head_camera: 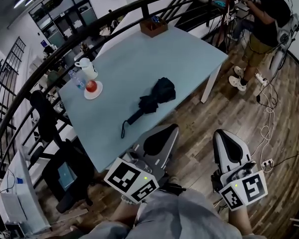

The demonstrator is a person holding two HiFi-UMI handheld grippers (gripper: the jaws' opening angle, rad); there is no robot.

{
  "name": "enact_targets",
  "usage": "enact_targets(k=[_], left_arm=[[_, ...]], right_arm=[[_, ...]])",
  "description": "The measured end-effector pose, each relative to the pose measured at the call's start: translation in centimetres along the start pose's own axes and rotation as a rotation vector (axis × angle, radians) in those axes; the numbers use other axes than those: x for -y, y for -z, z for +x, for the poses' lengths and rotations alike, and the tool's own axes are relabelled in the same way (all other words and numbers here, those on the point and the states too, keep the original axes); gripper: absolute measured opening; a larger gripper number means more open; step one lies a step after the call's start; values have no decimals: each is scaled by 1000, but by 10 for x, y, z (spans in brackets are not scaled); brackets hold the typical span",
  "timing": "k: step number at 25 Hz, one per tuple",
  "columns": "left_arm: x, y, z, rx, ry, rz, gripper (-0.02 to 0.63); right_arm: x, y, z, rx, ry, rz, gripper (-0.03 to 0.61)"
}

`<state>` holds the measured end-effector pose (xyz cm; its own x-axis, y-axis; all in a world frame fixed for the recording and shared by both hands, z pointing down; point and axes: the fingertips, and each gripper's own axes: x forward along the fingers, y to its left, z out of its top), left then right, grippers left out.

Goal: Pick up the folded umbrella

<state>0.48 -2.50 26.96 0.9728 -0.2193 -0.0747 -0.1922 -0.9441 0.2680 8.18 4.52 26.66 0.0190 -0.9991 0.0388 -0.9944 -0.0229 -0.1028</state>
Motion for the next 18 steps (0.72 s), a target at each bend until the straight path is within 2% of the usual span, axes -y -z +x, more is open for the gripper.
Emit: enact_targets(k=[9,13,18], left_arm=[[-29,-7,9,22,-33,0,5],[-41,-13,-3,46,-88,-6,5],[-55,-17,-24,60,-173,-6,5]], right_arm=[[6,-3,28,1,-13,-15,0],[3,-2,38,-8,-38,-13,0],[-11,0,59,-17,-122,-11,0]])
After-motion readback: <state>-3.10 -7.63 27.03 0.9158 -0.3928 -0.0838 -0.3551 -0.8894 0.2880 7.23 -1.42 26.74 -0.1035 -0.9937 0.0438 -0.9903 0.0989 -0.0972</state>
